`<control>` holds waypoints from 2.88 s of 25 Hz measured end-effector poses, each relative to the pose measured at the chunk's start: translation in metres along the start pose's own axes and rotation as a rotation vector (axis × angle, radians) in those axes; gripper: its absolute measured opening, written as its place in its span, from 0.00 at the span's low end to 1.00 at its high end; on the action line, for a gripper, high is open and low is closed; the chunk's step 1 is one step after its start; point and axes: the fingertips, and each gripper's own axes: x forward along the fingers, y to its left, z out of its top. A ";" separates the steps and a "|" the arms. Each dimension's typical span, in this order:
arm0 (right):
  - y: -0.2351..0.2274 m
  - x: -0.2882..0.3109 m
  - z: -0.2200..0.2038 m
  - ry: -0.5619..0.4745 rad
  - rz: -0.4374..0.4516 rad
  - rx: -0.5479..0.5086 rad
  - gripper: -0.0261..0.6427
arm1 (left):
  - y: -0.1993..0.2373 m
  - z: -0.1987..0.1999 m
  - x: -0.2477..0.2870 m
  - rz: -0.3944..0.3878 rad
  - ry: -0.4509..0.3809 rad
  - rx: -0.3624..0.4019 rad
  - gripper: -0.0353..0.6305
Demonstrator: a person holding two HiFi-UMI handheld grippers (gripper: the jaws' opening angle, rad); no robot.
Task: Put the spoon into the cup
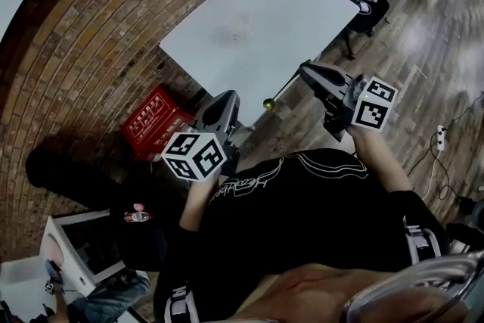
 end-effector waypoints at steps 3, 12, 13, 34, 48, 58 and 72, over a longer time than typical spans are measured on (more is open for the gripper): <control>-0.016 0.019 0.004 0.000 -0.034 -0.009 0.04 | 0.025 0.008 0.011 -0.015 -0.003 -0.012 0.06; -0.064 0.052 0.016 0.038 -0.112 -0.025 0.04 | 0.076 0.012 0.044 -0.024 0.022 -0.050 0.06; -0.069 0.056 0.018 0.040 -0.110 -0.024 0.04 | 0.082 0.012 0.048 -0.018 0.022 -0.054 0.06; -0.233 0.169 0.054 0.072 -0.078 0.029 0.04 | 0.181 0.048 0.143 0.110 0.059 -0.133 0.06; -0.295 0.228 0.038 0.133 -0.103 -0.034 0.04 | 0.221 0.037 0.183 0.139 0.111 -0.197 0.06; -0.331 0.264 -0.006 0.236 -0.127 -0.038 0.04 | 0.253 0.030 0.186 0.183 0.135 -0.250 0.06; -0.363 0.285 -0.057 0.309 -0.162 0.004 0.04 | 0.291 -0.001 0.189 0.212 0.177 -0.359 0.06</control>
